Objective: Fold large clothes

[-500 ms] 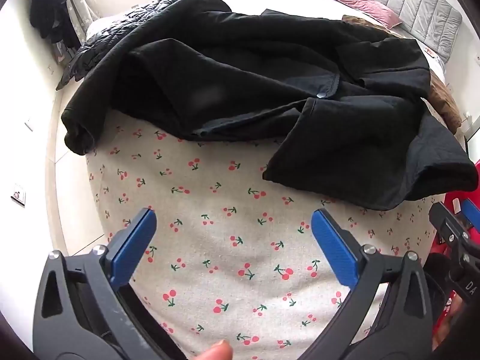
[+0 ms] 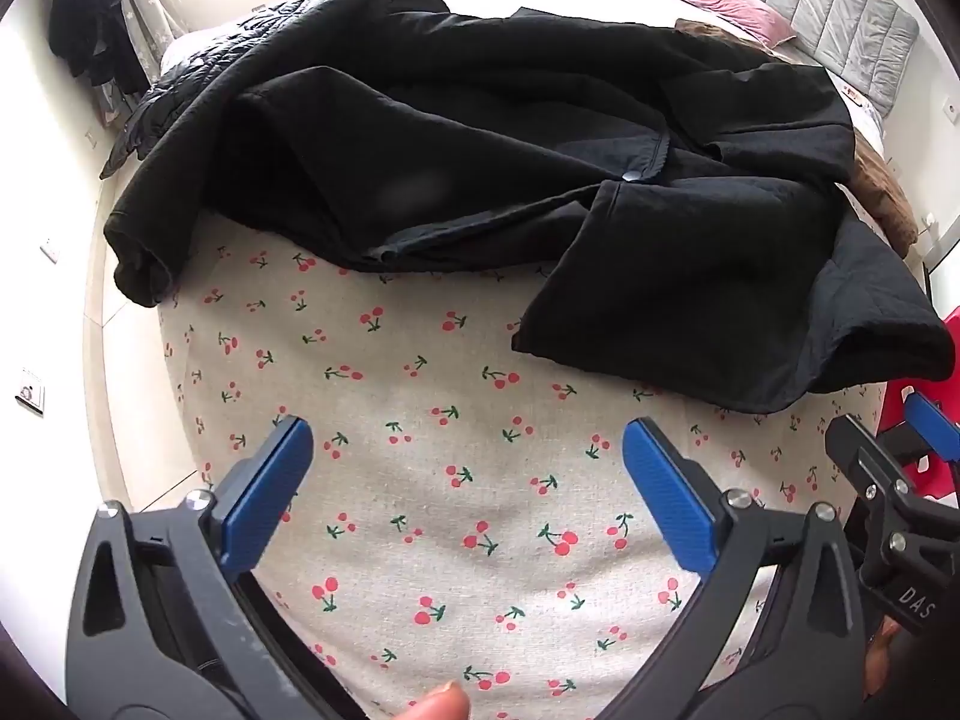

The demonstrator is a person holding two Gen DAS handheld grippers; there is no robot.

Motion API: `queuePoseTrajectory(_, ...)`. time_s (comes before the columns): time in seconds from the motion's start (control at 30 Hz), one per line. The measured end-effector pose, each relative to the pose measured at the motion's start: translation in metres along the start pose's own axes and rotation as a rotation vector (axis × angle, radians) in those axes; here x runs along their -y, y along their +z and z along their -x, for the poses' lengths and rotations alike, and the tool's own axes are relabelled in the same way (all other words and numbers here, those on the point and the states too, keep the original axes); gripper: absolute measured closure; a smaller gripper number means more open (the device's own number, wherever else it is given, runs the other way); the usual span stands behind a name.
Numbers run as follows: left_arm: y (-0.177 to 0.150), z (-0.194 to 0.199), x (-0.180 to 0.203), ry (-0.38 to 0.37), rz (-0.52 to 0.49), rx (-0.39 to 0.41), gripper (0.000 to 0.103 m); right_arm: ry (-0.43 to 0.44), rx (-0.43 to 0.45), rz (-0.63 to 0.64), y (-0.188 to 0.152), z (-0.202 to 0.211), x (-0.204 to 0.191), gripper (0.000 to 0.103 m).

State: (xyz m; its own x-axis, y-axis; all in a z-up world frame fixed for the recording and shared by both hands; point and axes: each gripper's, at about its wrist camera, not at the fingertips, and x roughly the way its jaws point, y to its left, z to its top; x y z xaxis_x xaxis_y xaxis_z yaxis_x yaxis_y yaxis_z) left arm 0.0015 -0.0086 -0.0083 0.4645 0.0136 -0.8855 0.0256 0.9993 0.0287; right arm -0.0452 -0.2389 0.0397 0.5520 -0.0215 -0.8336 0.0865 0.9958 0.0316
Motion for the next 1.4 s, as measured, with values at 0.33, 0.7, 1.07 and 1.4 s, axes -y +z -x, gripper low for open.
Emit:
queuePoseTrajectory(0.33, -0.0010, -0.0019, -0.0019, -0.006, -0.002, -0.006, 0.000, -0.002, -0.009, 0.015, 0.0004, -0.0024, -0.0040, 0.000)
queuePoseTrajectory(0.7, -0.0013, -0.0022, -0.0013, -0.009, -0.003, -0.010, 0.000, 0.001, -0.018, 0.025, 0.0009, -0.0071, -0.0068, 0.000)
queuePoseTrajectory(1.07, -0.0009, -0.0036, -0.0003, -0.009, -0.006, -0.013, 0.000, 0.000, -0.019, 0.026, -0.0003, -0.0070, -0.0083, 0.000)
queuePoseTrajectory(1.4, -0.0009, -0.0035, 0.0010, -0.006, -0.009, -0.013, 0.000, 0.001, -0.019, 0.023, 0.0002, -0.0071, -0.0083, 0.000)
